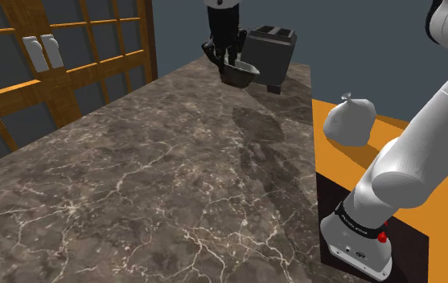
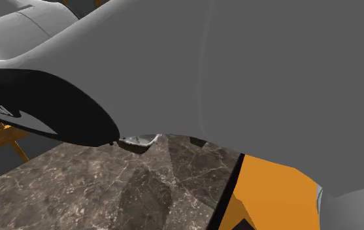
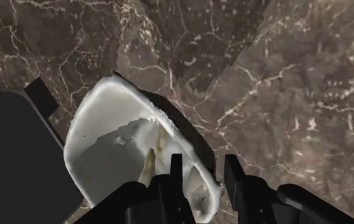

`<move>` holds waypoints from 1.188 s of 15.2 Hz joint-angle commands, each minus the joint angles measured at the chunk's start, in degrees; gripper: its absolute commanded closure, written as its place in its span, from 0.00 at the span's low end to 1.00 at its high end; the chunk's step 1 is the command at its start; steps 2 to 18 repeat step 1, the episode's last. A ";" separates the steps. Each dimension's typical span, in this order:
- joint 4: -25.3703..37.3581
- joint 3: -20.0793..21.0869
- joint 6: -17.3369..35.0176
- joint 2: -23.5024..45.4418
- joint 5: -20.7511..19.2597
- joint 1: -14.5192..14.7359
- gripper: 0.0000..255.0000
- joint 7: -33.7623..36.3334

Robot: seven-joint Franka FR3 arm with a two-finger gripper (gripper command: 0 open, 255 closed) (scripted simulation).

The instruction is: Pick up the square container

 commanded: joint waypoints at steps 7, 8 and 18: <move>0.37 -0.01 -0.36 -0.03 -0.01 -0.01 1.00 -0.13; 0.37 -0.01 -0.36 -0.03 -0.01 -0.01 1.00 -0.13; 0.37 -0.01 -0.36 -0.03 -0.01 -0.01 1.00 -0.13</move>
